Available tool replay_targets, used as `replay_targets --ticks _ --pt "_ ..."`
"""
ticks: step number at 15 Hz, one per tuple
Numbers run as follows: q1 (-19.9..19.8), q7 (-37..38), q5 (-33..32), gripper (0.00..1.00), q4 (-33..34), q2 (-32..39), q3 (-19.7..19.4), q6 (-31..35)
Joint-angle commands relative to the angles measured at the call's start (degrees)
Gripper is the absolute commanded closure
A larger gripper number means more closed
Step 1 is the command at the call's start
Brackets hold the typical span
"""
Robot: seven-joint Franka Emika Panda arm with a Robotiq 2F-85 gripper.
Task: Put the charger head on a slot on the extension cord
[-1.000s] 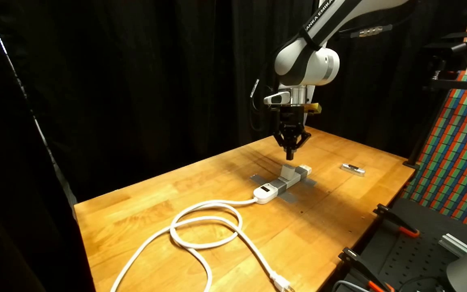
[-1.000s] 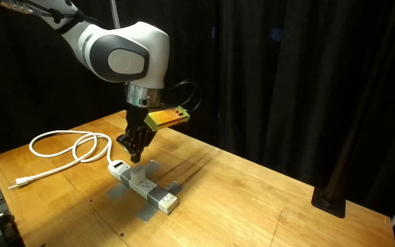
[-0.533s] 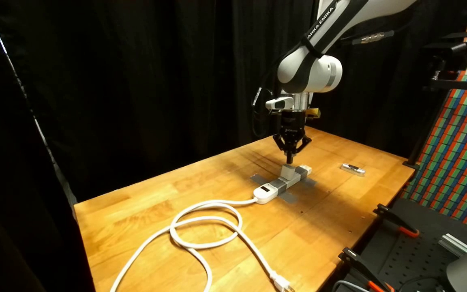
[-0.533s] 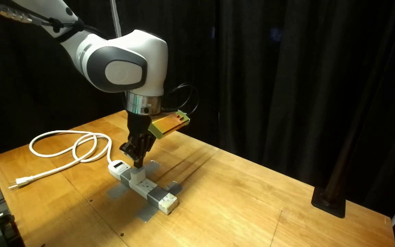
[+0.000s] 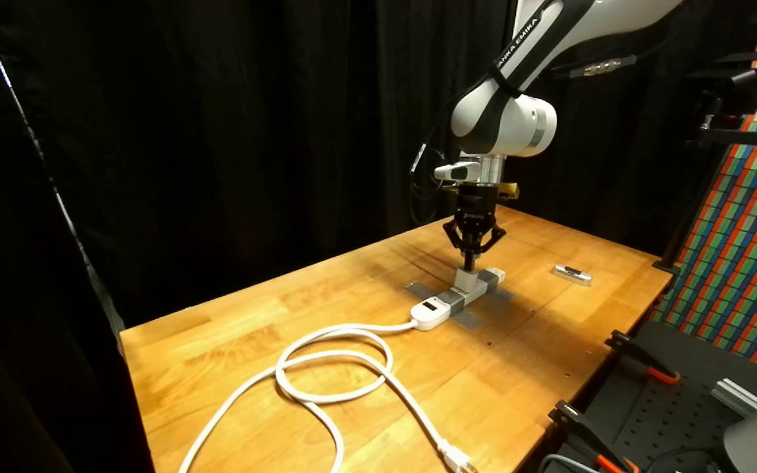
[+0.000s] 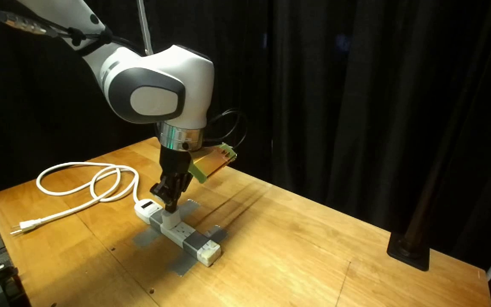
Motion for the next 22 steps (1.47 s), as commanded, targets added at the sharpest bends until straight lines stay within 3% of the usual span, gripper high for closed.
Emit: replay_targets --ticks 1,7,22 --pt "-2.4 -7.1 5.4 0.94 -2.8 0.1 2.1 4.5" --pt "-3.1 -13.6 9.1 0.94 -5.2 1.1 2.0 6.6" --pt "-0.9 -16.2 7.1 0.94 -9.9 0.5 2.4 9.2"
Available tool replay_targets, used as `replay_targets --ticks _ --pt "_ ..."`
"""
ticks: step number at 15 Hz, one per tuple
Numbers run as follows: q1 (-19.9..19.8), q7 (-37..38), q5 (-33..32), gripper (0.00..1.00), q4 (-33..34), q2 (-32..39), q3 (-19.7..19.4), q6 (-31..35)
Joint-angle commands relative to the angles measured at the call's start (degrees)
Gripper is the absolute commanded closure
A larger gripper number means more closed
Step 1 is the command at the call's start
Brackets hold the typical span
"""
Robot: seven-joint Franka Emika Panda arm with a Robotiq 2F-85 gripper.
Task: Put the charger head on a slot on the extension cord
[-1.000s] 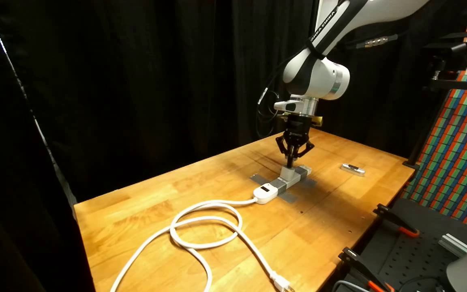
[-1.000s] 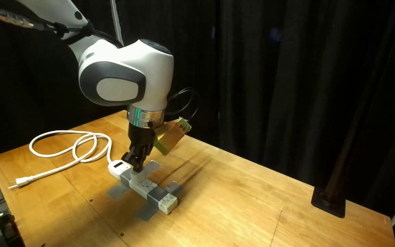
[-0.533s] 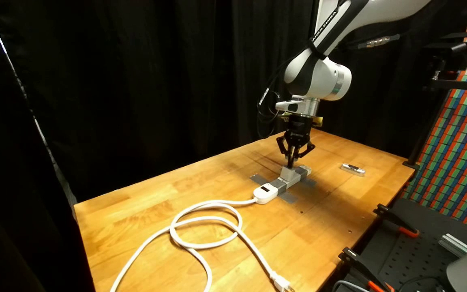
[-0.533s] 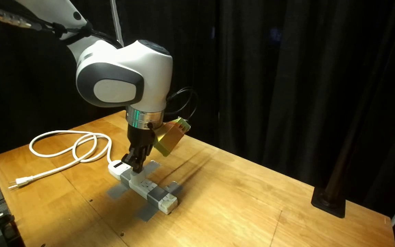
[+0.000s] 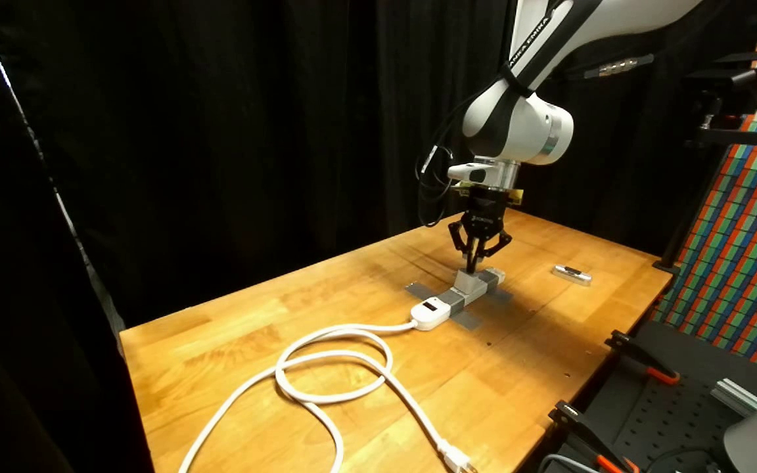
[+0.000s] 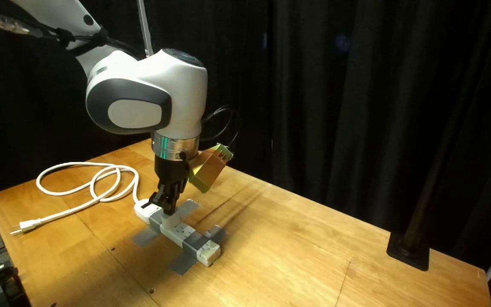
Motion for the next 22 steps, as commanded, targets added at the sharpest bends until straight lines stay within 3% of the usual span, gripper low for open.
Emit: replay_targets --ticks 1,11,12,13,15,22 --pt "1.9 -0.7 -0.9 0.94 -4.6 2.8 0.8 2.7" --pt "3.1 1.1 -4.6 0.94 -3.8 3.4 0.4 2.3" --pt "3.1 1.5 -4.7 0.69 -3.5 3.5 0.3 1.5" --pt "3.1 1.5 -4.6 0.68 -3.5 3.4 0.4 1.9" --pt "3.0 1.5 -4.2 0.54 -3.5 3.6 0.7 2.0" --pt "2.3 0.9 -3.0 0.0 -4.9 0.1 1.8 3.0"
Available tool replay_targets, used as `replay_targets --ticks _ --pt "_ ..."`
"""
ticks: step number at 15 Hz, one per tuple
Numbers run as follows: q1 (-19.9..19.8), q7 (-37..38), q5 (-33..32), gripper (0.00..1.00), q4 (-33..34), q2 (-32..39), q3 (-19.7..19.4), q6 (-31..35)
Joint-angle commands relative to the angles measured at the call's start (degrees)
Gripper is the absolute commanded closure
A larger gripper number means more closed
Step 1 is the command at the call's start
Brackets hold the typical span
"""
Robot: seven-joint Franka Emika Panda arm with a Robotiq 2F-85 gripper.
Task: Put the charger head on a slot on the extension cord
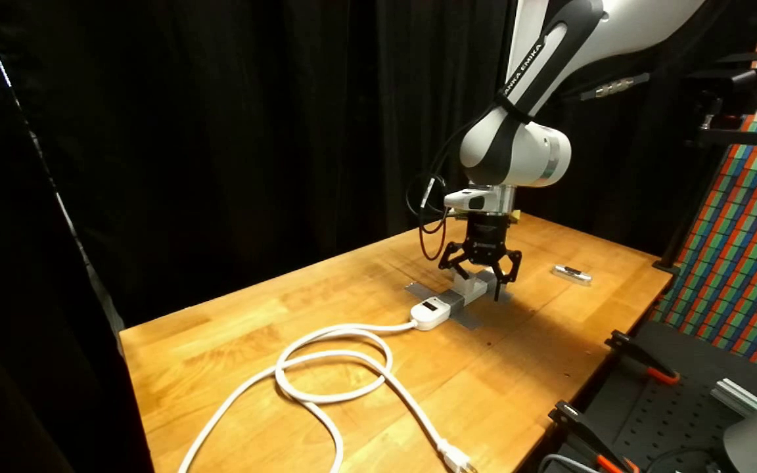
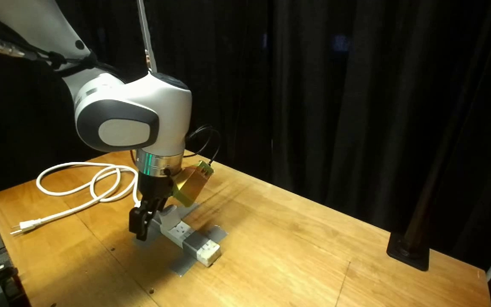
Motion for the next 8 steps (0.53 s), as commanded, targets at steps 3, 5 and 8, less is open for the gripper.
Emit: replay_targets --ticks 3,5,8 --pt "-0.4 -0.7 2.4 0.0 -3.1 -5.9 2.0 3.2" --pt "-0.3 -1.0 3.2 0.0 -4.0 -9.1 2.3 3.8" --pt "0.3 -0.5 3.3 0.01 -5.1 -15.1 1.0 1.6"
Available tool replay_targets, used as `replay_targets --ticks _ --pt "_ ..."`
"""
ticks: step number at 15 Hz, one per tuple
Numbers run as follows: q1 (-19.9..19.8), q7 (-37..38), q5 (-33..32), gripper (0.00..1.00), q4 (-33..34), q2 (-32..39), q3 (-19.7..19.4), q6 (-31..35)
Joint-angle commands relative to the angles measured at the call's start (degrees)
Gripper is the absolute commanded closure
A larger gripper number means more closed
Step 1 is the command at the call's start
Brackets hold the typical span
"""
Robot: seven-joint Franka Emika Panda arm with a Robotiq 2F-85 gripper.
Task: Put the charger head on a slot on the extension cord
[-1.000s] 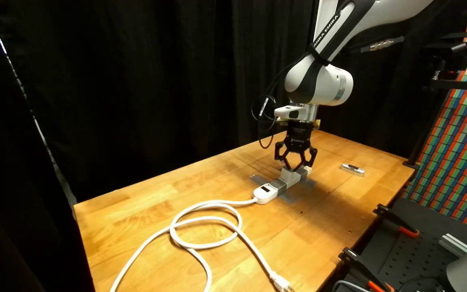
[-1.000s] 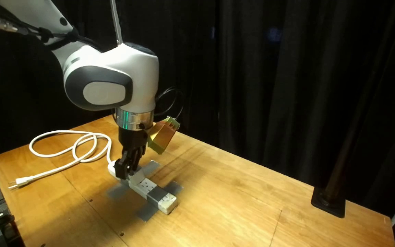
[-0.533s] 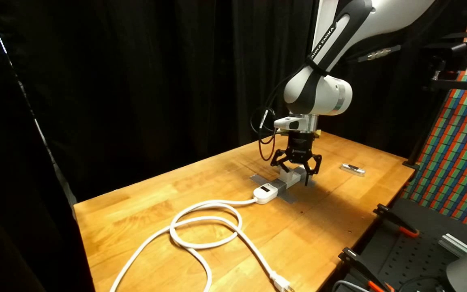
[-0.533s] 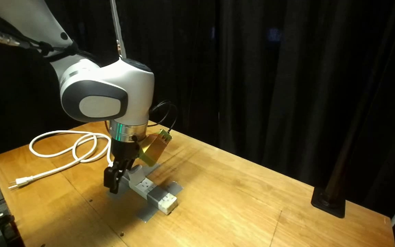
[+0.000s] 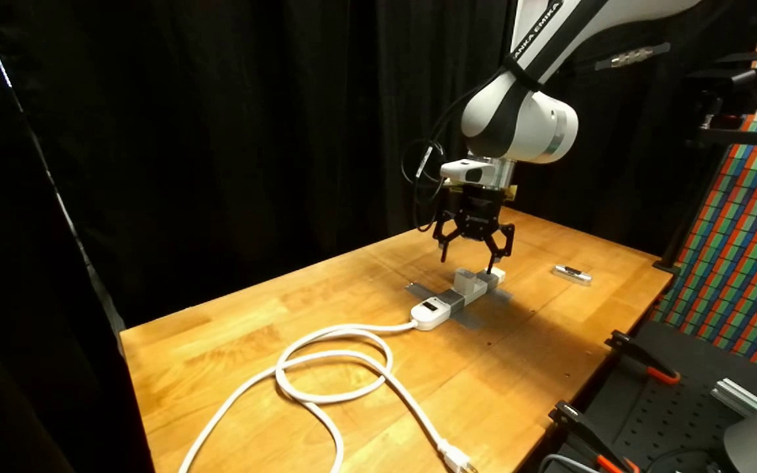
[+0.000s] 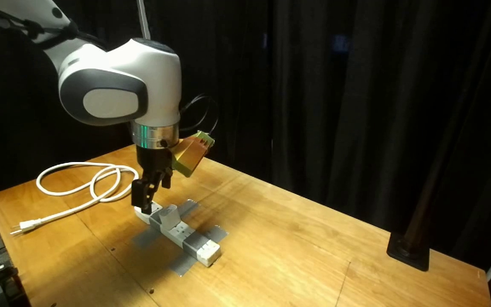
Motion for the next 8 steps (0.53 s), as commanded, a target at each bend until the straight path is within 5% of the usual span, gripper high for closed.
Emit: replay_targets --ticks 1,4,6,7,8 --pt "0.5 -0.2 0.8 0.0 -3.5 -9.7 -1.3 -2.6" --pt "1.2 0.8 -0.5 0.0 -3.1 -15.2 -4.2 -9.7" --pt "1.1 1.8 -3.0 0.0 -0.7 -16.6 -6.8 -20.6" --pt "2.5 0.5 -1.4 0.0 -1.1 -13.6 -6.7 -14.5" --pt "2.5 0.7 -2.1 0.0 -1.0 -15.0 -7.7 -17.6"
